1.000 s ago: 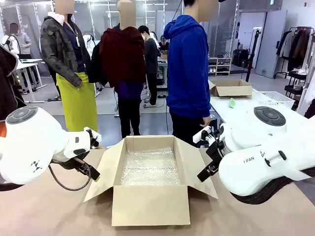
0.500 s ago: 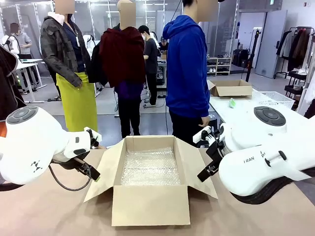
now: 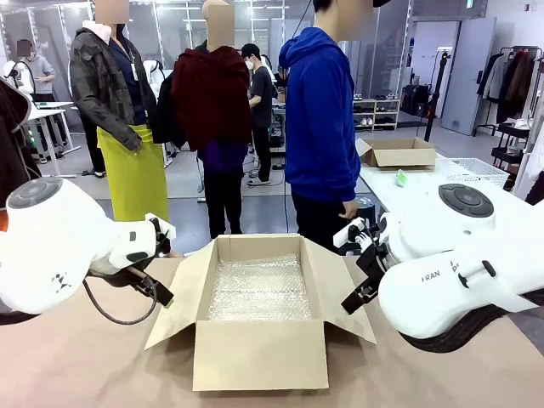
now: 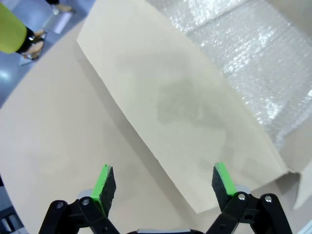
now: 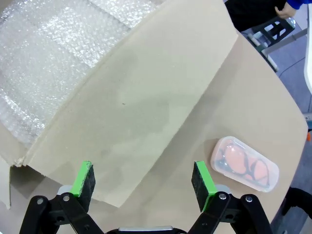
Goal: Pack the glasses set securely to prepare it for shipping.
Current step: Place the Glasses case inside the Package Box.
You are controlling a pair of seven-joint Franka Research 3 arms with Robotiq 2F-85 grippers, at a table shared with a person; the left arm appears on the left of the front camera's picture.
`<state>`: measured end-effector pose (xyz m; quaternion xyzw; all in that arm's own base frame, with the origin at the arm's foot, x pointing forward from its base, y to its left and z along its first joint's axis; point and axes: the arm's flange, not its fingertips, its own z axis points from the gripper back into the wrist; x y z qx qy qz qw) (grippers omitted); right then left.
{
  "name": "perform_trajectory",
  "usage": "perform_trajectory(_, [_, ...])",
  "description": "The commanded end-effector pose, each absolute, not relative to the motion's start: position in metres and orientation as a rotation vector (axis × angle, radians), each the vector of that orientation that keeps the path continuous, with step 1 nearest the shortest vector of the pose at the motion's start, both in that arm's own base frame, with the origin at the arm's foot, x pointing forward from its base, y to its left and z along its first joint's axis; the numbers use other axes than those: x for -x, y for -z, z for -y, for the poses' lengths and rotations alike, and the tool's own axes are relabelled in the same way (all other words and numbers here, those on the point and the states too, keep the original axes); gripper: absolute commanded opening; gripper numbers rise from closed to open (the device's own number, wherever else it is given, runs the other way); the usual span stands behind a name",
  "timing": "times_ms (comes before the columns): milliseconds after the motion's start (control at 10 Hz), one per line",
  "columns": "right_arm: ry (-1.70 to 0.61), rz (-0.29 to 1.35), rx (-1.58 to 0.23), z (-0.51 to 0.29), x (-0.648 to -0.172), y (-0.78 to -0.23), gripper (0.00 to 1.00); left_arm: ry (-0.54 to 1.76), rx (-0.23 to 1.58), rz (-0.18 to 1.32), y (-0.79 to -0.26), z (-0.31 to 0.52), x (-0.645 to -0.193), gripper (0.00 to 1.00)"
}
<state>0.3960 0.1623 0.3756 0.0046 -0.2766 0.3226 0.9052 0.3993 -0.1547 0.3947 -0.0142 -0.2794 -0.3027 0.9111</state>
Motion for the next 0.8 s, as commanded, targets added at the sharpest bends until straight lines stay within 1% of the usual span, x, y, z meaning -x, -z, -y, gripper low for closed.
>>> perform_trajectory(0, [-0.726, 0.506, 0.026, -0.133, -0.384, -0.411, 1.0, 0.703, 0.006, 0.52, -0.451, 0.136, -0.374, 1.0])
perform_trajectory(100, [-0.787, 0.473, 0.039, -0.115, -0.381, -0.427, 1.0, 0.748, 0.078, 0.486, -0.47, 0.127, -0.364, 1.0])
perform_trajectory(200, [-0.811, 0.475, 0.017, -0.098, -0.382, -0.443, 1.0, 0.81, 0.11, 0.465, -0.482, 0.118, -0.354, 1.0])
perform_trajectory(300, [-0.901, 0.44, -0.029, -0.081, -0.387, -0.455, 1.0, 0.837, 0.152, 0.458, -0.491, 0.11, -0.345, 1.0])
perform_trajectory(400, [-1.048, 0.35, -0.051, -0.063, -0.394, -0.465, 1.0, 0.88, 0.182, 0.449, -0.501, 0.102, -0.332, 1.0])
perform_trajectory(500, [-1.186, 0.276, -0.01, -0.046, -0.405, -0.469, 1.0, 0.907, 0.201, 0.46, -0.511, 0.095, -0.314, 1.0])
perform_trajectory(700, [-1.372, 0.244, 0.011, -0.029, -0.421, -0.471, 1.0, 0.95, 0.243, 0.493, -0.52, 0.09, -0.291, 1.0])
